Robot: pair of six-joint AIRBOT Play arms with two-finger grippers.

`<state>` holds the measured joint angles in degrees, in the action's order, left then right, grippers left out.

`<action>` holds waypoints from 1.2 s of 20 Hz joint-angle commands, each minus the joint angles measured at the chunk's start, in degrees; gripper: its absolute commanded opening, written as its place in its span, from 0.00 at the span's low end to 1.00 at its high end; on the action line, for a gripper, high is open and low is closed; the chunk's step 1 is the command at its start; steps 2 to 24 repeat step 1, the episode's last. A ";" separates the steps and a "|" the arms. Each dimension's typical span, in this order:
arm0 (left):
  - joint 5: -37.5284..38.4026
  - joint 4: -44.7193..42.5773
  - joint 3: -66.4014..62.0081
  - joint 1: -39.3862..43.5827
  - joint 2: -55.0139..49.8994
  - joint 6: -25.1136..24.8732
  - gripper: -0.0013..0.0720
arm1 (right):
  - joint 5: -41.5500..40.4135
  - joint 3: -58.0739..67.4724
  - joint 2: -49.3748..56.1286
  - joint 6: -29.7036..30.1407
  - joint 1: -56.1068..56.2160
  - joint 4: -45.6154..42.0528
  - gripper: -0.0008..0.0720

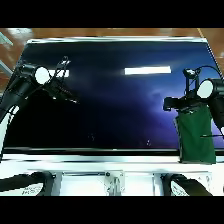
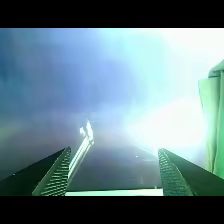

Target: Fold the shirts.

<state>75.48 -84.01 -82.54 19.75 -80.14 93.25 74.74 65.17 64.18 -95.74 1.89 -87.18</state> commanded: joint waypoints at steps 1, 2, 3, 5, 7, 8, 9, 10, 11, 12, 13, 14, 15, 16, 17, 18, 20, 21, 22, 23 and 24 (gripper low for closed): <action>0.22 -0.04 -0.04 0.02 -0.02 -0.15 0.98 | 0.07 0.07 0.04 0.02 0.07 0.07 0.92; 0.22 -0.04 -0.04 0.02 -0.02 -0.15 0.98 | 0.07 0.07 0.04 0.02 0.07 0.07 0.92; 0.22 -0.04 -0.04 0.02 -0.02 -0.15 0.98 | 0.07 0.07 0.04 0.02 0.07 0.07 0.92; 0.22 -0.04 -0.04 0.02 -0.02 -0.15 0.98 | 0.07 0.07 0.04 0.02 0.07 0.07 0.92; 0.22 -0.04 -0.04 0.02 -0.02 -0.15 0.98 | 0.07 0.07 0.04 0.02 0.07 0.07 0.92; 0.22 -0.04 -0.04 0.02 -0.02 -0.15 0.98 | 0.07 0.07 0.04 0.02 0.07 0.07 0.92; 0.22 -0.04 -0.04 0.02 -0.02 -0.15 0.98 | 0.07 0.07 0.04 0.02 0.07 0.07 0.92; 0.22 -0.04 -0.04 0.02 -0.02 -0.15 0.98 | 0.07 0.07 0.04 0.02 0.07 0.07 0.92; 0.22 -0.04 -0.04 0.02 -0.02 -0.15 0.98 | 0.07 0.07 0.04 0.02 0.07 0.07 0.92; 0.22 -0.04 -0.04 0.02 -0.02 -0.15 0.98 | 0.07 0.07 0.04 0.02 0.07 0.07 0.92; 0.22 -0.04 -0.04 0.02 -0.02 -0.15 0.98 | 0.07 0.07 0.04 0.02 0.07 0.07 0.92; 0.22 -0.04 -0.04 0.02 -0.02 -0.15 0.98 | 0.07 0.07 0.04 0.02 0.07 0.07 0.92; 0.22 -0.04 -0.04 0.02 -0.02 -0.15 0.98 | 0.07 0.07 0.04 0.02 0.07 0.07 0.92; 0.22 -0.04 -0.04 0.02 -0.02 -0.15 0.98 | 0.07 0.07 0.04 0.02 0.07 0.07 0.92; 0.22 -0.04 -0.04 0.02 -0.02 -0.15 0.98 | 0.07 0.07 0.04 0.02 0.07 0.07 0.92; 0.22 -0.04 -0.04 0.02 -0.02 -0.15 0.98 | 0.07 0.07 0.04 0.02 0.07 0.07 0.92; 0.22 -0.04 -0.04 0.02 -0.02 -0.15 0.98 | 0.07 0.07 0.04 0.02 0.07 0.07 0.92; 0.22 -0.04 -0.04 0.02 -0.02 -0.15 0.98 | 0.07 0.07 0.04 0.02 0.07 0.07 0.92; 0.22 -0.04 -0.04 0.02 -0.02 -0.15 0.98 | 0.07 0.07 0.04 0.02 0.07 0.07 0.92; 0.22 -0.04 -0.04 0.02 -0.02 -0.15 0.98 | 0.07 0.07 0.04 0.02 0.07 0.07 0.92; 0.22 -0.04 -0.04 0.02 -0.02 -0.15 0.98 | 0.07 0.07 0.04 0.02 0.07 0.07 0.92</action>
